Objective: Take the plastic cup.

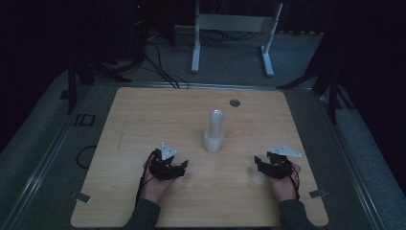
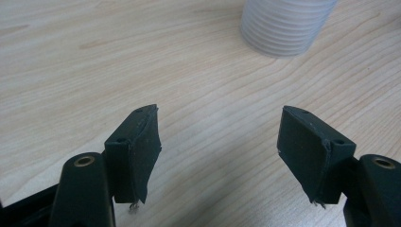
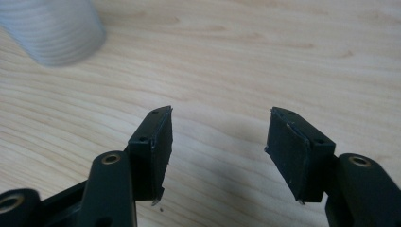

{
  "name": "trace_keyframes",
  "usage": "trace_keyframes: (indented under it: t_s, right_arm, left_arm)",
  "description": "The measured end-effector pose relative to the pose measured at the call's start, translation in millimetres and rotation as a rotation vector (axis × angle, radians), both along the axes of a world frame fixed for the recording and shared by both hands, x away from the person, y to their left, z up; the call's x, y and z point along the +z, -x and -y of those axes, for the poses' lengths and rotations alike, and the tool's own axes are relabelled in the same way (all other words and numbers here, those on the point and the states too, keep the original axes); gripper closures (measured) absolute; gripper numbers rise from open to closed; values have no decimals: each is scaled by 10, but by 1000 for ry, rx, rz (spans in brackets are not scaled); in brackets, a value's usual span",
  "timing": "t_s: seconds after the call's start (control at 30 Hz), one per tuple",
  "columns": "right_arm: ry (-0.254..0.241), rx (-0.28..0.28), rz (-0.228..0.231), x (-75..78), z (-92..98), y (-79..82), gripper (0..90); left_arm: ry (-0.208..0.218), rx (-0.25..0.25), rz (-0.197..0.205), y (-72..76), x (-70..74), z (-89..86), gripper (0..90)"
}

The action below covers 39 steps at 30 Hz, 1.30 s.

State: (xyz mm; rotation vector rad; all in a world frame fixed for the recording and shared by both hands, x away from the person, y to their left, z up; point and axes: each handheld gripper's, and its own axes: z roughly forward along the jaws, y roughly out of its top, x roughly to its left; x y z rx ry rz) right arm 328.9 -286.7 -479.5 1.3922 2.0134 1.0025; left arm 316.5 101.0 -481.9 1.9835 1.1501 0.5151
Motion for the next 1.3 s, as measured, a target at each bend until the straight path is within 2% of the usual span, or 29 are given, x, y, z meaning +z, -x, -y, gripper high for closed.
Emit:
trace_keyframes:
  t_s: [0.1, 0.23, 0.5, 0.7, 0.97, 1.3]
  right_arm:
    - [-14, 21, 18, 74, -23, 8, 414]
    - [-3, 47, 39, 154, -87, 16, 416]
    - [0, 86, 59, 266, -219, 17, 416]
    - [6, 120, 74, 386, -298, -2, 402]
    - [25, 159, 100, 505, -414, -32, 391]
    - [5, 181, 115, 630, -490, -77, 373]
  left_arm:
    - [-6, -9, 9, -12, 34, 24, 303]
    - [-26, -20, 16, -26, 54, 50, 301]
    - [-12, -32, 19, -64, 82, 96, 301]
    - [16, -34, 17, -111, 120, 125, 298]
    - [9, -49, 23, -146, 148, 198, 299]
    - [36, -61, 27, -219, 165, 342, 298]
